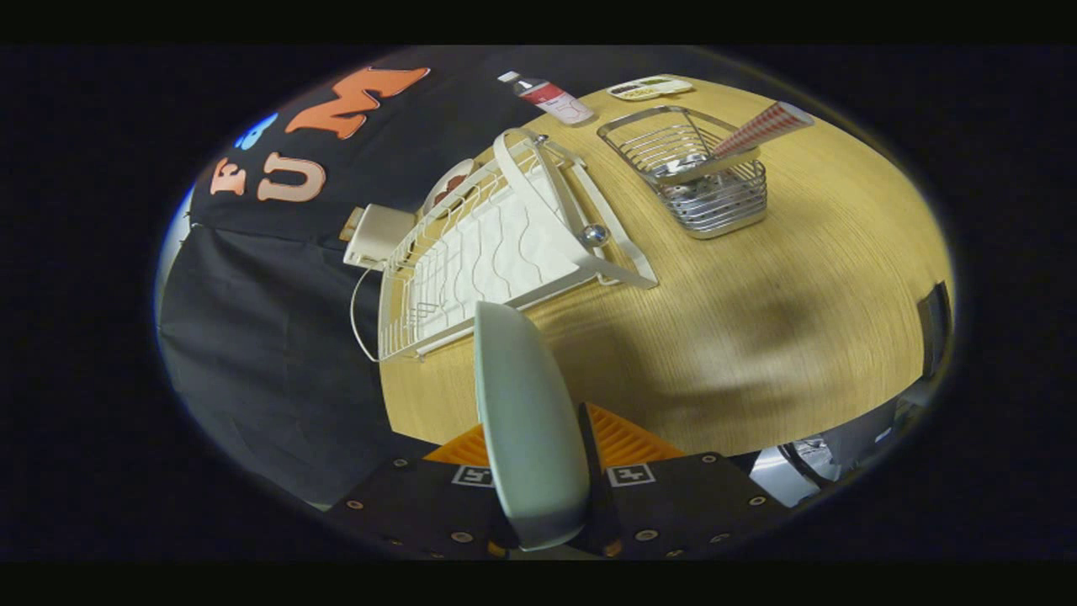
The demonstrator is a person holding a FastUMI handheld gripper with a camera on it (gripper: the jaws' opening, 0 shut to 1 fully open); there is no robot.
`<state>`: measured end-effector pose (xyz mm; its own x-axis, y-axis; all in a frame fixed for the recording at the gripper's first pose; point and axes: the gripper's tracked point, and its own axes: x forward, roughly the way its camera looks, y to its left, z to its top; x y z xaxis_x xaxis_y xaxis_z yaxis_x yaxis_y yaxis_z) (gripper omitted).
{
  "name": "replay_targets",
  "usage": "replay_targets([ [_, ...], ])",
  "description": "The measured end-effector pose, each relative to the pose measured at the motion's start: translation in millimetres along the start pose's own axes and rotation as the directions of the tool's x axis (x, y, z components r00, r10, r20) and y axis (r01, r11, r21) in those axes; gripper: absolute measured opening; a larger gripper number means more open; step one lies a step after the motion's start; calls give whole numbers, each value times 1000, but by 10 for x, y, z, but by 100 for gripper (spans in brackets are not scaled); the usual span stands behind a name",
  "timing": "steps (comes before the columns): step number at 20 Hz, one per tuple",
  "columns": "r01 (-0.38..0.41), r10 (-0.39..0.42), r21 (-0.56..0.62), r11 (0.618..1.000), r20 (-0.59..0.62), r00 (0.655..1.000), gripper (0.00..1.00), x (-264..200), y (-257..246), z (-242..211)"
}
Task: Take the plate from the dish rack, then take the spoon from the basket and place it into the plate.
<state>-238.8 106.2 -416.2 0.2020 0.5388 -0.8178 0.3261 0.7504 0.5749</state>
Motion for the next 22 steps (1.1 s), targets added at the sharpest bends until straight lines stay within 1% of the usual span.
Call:
replay_targets([
  [3,15,-14,17,1000,-14,1000,35,88,-51,-52],
  [5,12,-12,35,999,-3,1000,35,114,-72,-39],
  [8,49,-50,46,998,18,999,35,158,-202,29],
  [9,53,-55,52,997,25,998,37,161,-226,54],
  [12,28,-31,66,997,46,998,37,155,-179,109],
  [15,25,-29,39,999,116,993,37,110,-159,261],
  [17,47,-47,3,999,162,986,39,48,-192,369],
  [19,81,-71,-36,996,221,973,48,-50,-239,499],
  [20,100,-83,-54,993,258,963,50,-114,-275,574],
  [21,121,-95,-71,990,301,949,56,-173,-311,663],
  [22,146,-109,-84,986,340,934,58,-228,-358,759],
])
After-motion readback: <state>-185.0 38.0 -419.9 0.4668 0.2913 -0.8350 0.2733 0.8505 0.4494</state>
